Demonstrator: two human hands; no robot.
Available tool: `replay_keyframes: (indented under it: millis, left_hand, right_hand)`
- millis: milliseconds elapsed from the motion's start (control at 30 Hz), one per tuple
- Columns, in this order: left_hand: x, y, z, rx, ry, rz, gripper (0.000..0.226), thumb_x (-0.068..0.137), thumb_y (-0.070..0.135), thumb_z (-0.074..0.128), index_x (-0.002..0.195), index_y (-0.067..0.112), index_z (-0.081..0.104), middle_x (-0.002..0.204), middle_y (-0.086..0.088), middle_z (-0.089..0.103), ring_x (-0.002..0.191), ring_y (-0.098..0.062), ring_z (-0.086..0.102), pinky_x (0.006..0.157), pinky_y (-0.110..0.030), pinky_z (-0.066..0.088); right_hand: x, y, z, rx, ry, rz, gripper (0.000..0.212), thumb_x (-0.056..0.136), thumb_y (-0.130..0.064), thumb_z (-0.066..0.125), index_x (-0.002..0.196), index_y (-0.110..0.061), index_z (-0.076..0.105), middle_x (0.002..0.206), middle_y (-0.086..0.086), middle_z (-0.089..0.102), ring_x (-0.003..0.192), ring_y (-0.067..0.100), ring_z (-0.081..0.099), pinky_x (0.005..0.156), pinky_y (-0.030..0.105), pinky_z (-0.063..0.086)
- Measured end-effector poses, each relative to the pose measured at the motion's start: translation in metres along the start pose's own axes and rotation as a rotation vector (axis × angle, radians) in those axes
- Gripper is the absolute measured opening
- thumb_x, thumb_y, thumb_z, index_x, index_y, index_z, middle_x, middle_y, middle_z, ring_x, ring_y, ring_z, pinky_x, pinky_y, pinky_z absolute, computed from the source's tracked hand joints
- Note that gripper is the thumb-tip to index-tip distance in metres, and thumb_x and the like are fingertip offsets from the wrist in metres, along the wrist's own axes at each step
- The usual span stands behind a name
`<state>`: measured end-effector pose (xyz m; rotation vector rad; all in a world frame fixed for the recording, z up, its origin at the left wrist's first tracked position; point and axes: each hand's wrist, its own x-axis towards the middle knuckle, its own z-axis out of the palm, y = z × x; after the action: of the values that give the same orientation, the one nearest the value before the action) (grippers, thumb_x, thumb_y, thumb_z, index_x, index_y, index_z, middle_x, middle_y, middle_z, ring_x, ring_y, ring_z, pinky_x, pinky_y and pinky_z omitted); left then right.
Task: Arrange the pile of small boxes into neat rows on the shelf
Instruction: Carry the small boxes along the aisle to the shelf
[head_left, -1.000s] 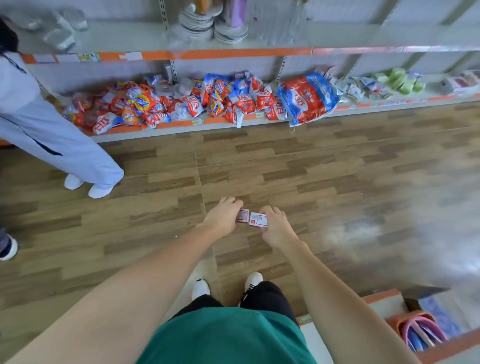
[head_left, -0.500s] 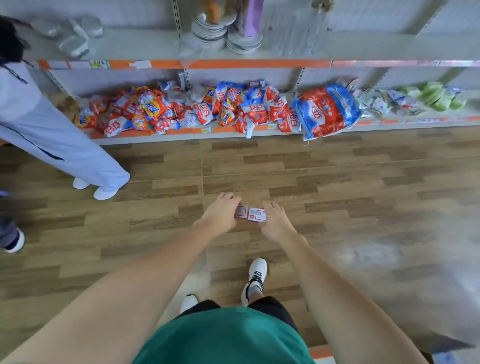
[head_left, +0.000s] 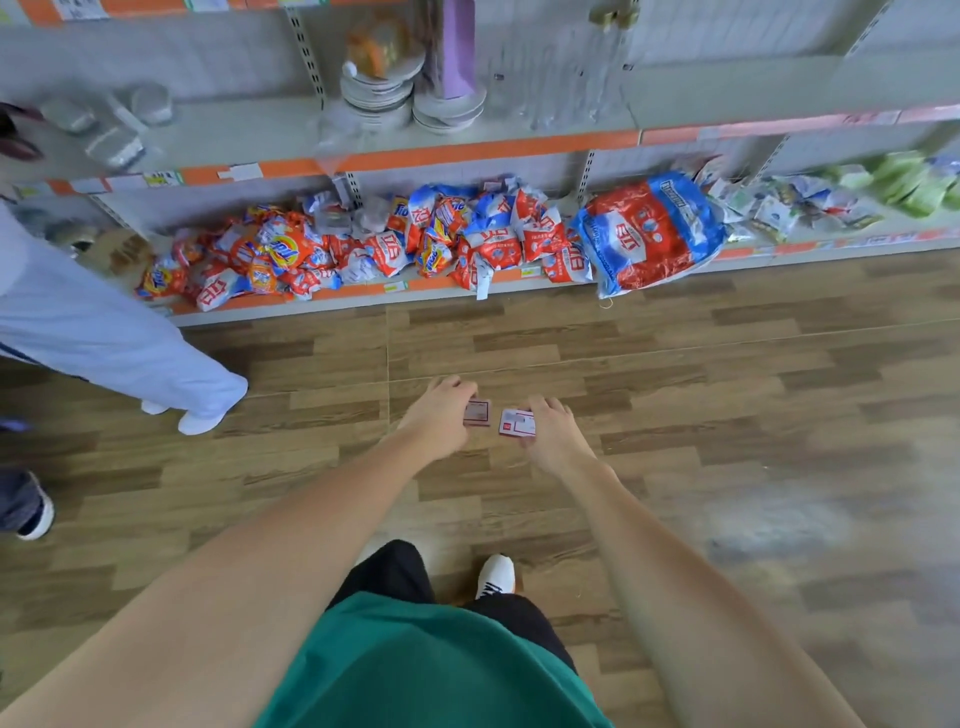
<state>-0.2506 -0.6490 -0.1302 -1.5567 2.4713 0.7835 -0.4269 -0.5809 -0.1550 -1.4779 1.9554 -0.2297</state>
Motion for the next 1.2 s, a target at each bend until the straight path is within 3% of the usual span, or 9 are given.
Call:
replay_keyframes:
  millis: [233, 433, 600, 700, 833, 1033, 1200]
  left_hand:
    - [0.055, 0.025, -0.012, 0.064, -0.017, 0.041, 0.033, 0.084, 0.010, 0.067, 0.115, 0.015, 0.056, 0.113, -0.002, 0.052, 0.113, -0.023, 0.045, 0.090, -0.043, 0.049]
    - [0.117, 0.039, -0.020, 0.073, -0.032, 0.119, 0.029, 0.082, 0.006, 0.065, 0.106, 0.017, 0.054, 0.105, -0.002, 0.050, 0.108, -0.025, 0.047, 0.085, -0.046, 0.049]
    - [0.172, 0.049, -0.035, 0.084, -0.010, 0.190, 0.034, 0.083, 0.004, 0.065, 0.115, 0.013, 0.055, 0.114, -0.006, 0.052, 0.113, -0.025, 0.046, 0.074, -0.033, 0.038]
    - [0.199, 0.052, -0.040, 0.027, -0.032, 0.196, 0.036, 0.084, 0.008, 0.068, 0.118, 0.014, 0.055, 0.116, -0.006, 0.052, 0.115, -0.026, 0.047, 0.078, -0.037, 0.042]
    - [0.232, 0.059, -0.048, -0.019, -0.033, 0.218, 0.031, 0.085, 0.010, 0.068, 0.113, 0.014, 0.055, 0.112, -0.004, 0.050, 0.114, -0.026, 0.045, 0.069, -0.036, 0.041]
    - [0.262, 0.067, -0.060, -0.072, -0.010, 0.260, 0.031, 0.084, 0.001, 0.064, 0.112, 0.010, 0.055, 0.111, -0.007, 0.051, 0.114, -0.026, 0.046, 0.080, -0.034, 0.043]
    - [0.283, 0.076, -0.066, -0.074, 0.003, 0.273, 0.027, 0.085, 0.004, 0.065, 0.108, 0.012, 0.055, 0.109, -0.005, 0.053, 0.112, -0.023, 0.047, 0.078, -0.030, 0.041]
  right_hand:
    - [0.044, 0.025, -0.032, 0.056, 0.043, 0.010, 0.042, 0.086, -0.007, 0.065, 0.125, -0.010, 0.051, 0.122, 0.010, 0.049, 0.116, 0.029, 0.042, 0.094, 0.034, 0.038]
    - [0.081, 0.038, -0.055, 0.090, 0.061, 0.067, 0.034, 0.085, -0.006, 0.064, 0.117, -0.009, 0.051, 0.116, 0.009, 0.049, 0.114, 0.029, 0.041, 0.090, 0.034, 0.039]
    - [0.118, 0.040, -0.098, -0.001, 0.043, 0.081, 0.039, 0.083, 0.000, 0.057, 0.120, -0.009, 0.050, 0.117, 0.009, 0.048, 0.111, 0.028, 0.041, 0.090, 0.037, 0.041]
    - [0.139, 0.042, -0.116, -0.060, 0.009, 0.132, 0.045, 0.084, -0.001, 0.056, 0.127, -0.012, 0.048, 0.120, 0.007, 0.048, 0.113, 0.027, 0.041, 0.091, 0.037, 0.042]
    - [0.166, 0.043, -0.136, -0.075, 0.010, 0.175, 0.048, 0.085, -0.004, 0.061, 0.130, -0.016, 0.050, 0.122, 0.007, 0.049, 0.116, 0.028, 0.042, 0.093, 0.036, 0.041]
    - [0.195, 0.046, -0.153, -0.067, 0.056, 0.153, 0.038, 0.085, -0.008, 0.062, 0.121, -0.014, 0.054, 0.118, 0.009, 0.052, 0.112, 0.028, 0.044, 0.091, 0.035, 0.039]
    - [0.214, 0.055, -0.163, -0.049, 0.069, 0.136, 0.033, 0.084, -0.008, 0.064, 0.115, -0.012, 0.054, 0.115, 0.008, 0.051, 0.111, 0.028, 0.044, 0.088, 0.035, 0.039]
